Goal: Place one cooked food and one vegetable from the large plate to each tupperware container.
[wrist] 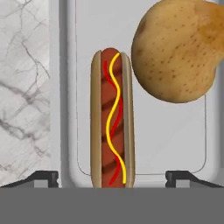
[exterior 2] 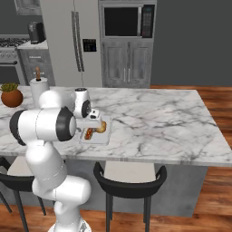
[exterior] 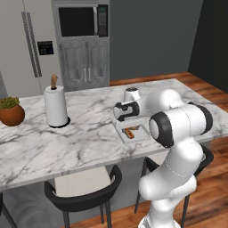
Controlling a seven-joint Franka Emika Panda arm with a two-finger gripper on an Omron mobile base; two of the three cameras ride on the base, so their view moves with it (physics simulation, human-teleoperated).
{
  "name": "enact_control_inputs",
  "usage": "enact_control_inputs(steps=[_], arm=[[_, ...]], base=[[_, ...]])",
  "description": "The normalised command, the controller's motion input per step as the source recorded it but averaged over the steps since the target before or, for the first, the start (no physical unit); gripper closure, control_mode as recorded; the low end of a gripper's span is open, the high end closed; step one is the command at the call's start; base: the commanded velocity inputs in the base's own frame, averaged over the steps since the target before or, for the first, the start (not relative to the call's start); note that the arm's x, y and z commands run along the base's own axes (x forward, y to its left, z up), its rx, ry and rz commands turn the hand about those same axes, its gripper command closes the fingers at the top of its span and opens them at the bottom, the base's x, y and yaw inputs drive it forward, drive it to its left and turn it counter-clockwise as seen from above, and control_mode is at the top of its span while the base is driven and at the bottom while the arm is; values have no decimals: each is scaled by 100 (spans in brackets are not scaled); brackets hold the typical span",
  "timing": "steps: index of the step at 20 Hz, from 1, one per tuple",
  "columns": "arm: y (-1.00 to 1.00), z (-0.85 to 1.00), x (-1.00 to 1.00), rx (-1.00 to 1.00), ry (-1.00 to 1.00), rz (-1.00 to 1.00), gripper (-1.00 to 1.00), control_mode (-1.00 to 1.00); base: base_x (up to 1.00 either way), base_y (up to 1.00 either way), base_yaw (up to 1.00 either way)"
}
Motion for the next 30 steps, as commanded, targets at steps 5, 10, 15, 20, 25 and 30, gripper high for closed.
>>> enact_control_inputs(steps=[5,10,15,20,25,30], arm=[[1,49,-34,0,-1,-7,-100,-100],[0,47,-76,0,-7,0,-100,-100],[8,72,-95,-1,-15,0,-100,-100],[7,36,-67,-15,1,0,-100,-100],[66,23,-56,-27,4,3,-100,-100],[81,15,-49,-21,2,7,-100,-100]], base=[[0,0,0],[0,0,0],[0,0,0],[0,0,0],[0,0,0],[0,0,0]])
